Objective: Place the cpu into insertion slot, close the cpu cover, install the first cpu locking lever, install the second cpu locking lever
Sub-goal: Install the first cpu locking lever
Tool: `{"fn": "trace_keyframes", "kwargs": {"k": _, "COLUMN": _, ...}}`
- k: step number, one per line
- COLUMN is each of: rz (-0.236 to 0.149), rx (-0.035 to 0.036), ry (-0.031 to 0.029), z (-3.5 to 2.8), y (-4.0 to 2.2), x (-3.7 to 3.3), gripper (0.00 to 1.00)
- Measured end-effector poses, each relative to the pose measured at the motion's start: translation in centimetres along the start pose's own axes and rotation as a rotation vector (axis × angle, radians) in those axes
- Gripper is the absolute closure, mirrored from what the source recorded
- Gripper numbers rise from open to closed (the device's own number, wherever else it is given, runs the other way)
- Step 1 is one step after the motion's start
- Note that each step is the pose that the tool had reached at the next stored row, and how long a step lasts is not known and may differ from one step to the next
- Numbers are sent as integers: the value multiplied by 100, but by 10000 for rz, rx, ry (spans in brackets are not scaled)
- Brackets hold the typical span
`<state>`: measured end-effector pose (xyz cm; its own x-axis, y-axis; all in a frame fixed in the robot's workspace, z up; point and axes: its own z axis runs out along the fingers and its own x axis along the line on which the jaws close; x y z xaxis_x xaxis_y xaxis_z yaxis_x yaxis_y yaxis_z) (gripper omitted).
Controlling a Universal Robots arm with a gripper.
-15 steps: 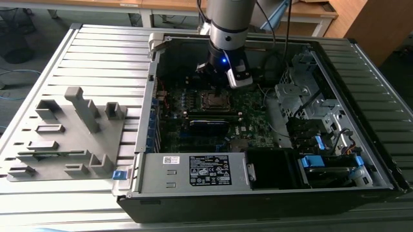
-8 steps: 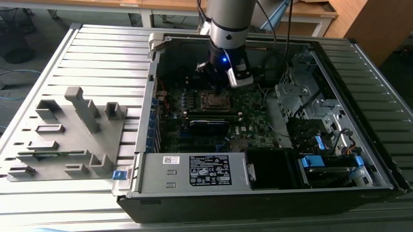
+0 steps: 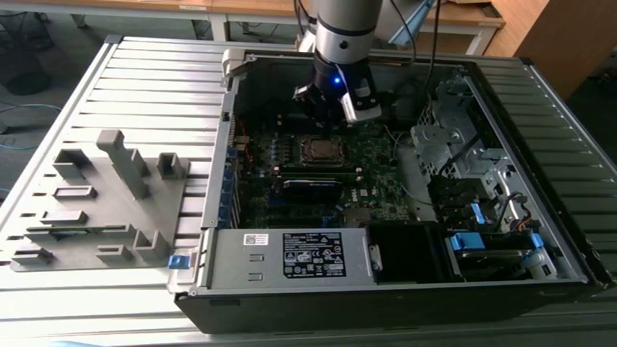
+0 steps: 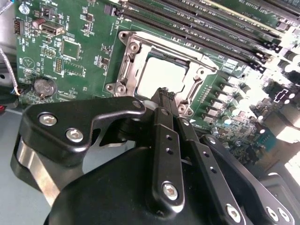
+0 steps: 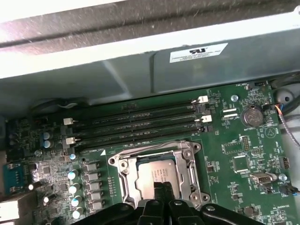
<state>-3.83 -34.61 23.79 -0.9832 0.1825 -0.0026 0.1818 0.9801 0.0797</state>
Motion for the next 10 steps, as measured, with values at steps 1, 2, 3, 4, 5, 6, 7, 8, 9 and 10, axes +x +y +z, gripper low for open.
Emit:
{"fn": "trace_keyframes", "kwargs": {"k": 1, "rz": 0, "rx": 0, "ry": 0, "z": -10, "y": 0, "x": 0, "gripper": 89}}
{"fn": "trace_keyframes", "kwargs": {"k": 2, "rz": 0, "rx": -1, "ry": 0, "z": -21, "y": -1, "x": 0, "gripper": 89}}
{"fn": "trace_keyframes", "kwargs": {"k": 3, "rz": 0, "rx": 0, "ry": 0, "z": -33, "y": 0, "x": -1, "gripper": 89}}
{"fn": "trace_keyframes", "kwargs": {"k": 4, "rz": -1, "rx": -1, "ry": 0, "z": -44, "y": 0, "x": -1, "gripper": 89}}
{"fn": "trace_keyframes", "kwargs": {"k": 5, "rz": -1, "rx": -1, "ry": 0, "z": -48, "y": 0, "x": -1, "gripper": 89}}
{"fn": "trace_keyframes", "kwargs": {"k": 6, "rz": -1, "rx": -2, "ry": -1, "z": -48, "y": 0, "x": -1, "gripper": 89}}
{"fn": "trace_keyframes", "kwargs": {"k": 7, "rz": -2, "rx": -2, "ry": 0, "z": -48, "y": -3, "x": -2, "gripper": 89}}
{"fn": "trace_keyframes", "kwargs": {"k": 8, "rz": -3, "rx": 0, "ry": 0, "z": -49, "y": -11, "x": -4, "gripper": 89}}
{"fn": "trace_keyframes", "kwargs": {"k": 9, "rz": -2, "rx": -1, "ry": 0, "z": -50, "y": -18, "x": -5, "gripper": 89}}
{"fn": "trace_keyframes", "kwargs": {"k": 10, "rz": -1, "rx": -2, "ry": -1, "z": -50, "y": -20, "x": -4, "gripper": 89}}
